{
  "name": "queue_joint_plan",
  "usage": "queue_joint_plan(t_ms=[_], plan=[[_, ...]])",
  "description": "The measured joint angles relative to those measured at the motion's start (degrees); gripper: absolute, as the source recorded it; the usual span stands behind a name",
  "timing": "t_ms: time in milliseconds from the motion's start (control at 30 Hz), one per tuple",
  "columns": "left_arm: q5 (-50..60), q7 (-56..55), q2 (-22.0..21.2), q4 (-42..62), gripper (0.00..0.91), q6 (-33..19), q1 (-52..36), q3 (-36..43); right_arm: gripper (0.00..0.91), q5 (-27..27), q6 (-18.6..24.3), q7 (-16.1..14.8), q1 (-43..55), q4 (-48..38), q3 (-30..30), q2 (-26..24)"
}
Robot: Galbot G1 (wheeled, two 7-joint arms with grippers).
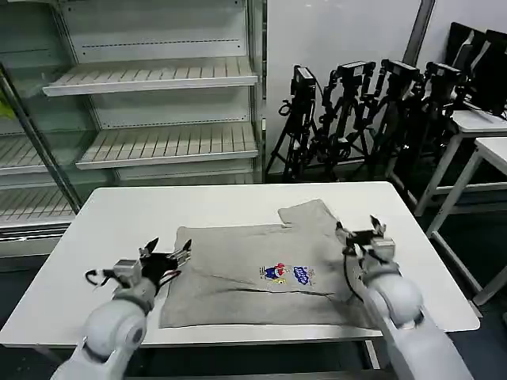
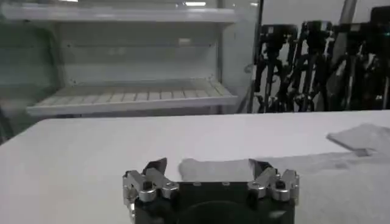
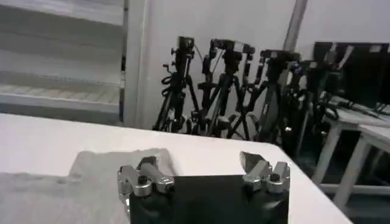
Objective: Fold and organize the clothes.
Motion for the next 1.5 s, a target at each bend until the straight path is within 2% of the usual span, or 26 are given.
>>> queue_joint_plan(t_ms=[233,500,533,567,600,633,667,700,1100,1500], plan=[[0.92,-0.07,-0.84,10.93,0.907,0.00,-9.29,5.78,0.907,-0.42,-0.80,-0.32,11.95,-14.62,-3.74,4.14],[0.20,-0.34,-1.18,19.46,0.907,0.00,-15.63,9.37,0.907,-1.11,-1.04,-1.18,20.22,-28.16,-4.87,8.96],[0.15,-0.34,-1.24,20.14,0.786,0.00,-16.07,9.68,0.907,-1.07,-1.20,-1.32,21.00,-29.56,-4.87,9.49],[0.06,-0.32,-1.34,20.88,0.786,0.00,-16.57,9.98,0.856,-1.02,-1.32,-1.41,21.51,-30.62,-4.95,9.93],[0.01,-0.32,-1.42,21.47,0.171,0.00,-17.04,10.22,0.453,-0.94,-1.40,-1.50,21.94,-31.59,-5.10,10.31],[-0.10,-0.30,-1.49,22.10,0.091,0.00,-17.51,10.45,0.302,-0.81,-1.48,-1.61,22.37,-32.56,-5.31,10.68],[-0.20,-0.31,-1.50,22.65,0.030,0.00,-17.87,10.62,0.060,-0.67,-1.54,-1.70,22.69,-33.30,-5.53,10.95],[-0.31,-0.32,-1.50,23.12,0.030,0.00,-18.14,10.78,0.000,-0.52,-1.61,-1.72,22.95,-33.97,-5.68,11.22],[-1.32,0.28,-0.94,25.16,0.030,-0.17,-19.27,11.87,0.000,4.18,-1.68,-1.48,24.68,-39.28,-5.73,12.83],[-3.61,1.43,-0.87,24.68,0.030,-0.44,-18.66,11.46,0.000,8.28,0.08,-1.82,23.87,-38.63,-6.11,12.49]])
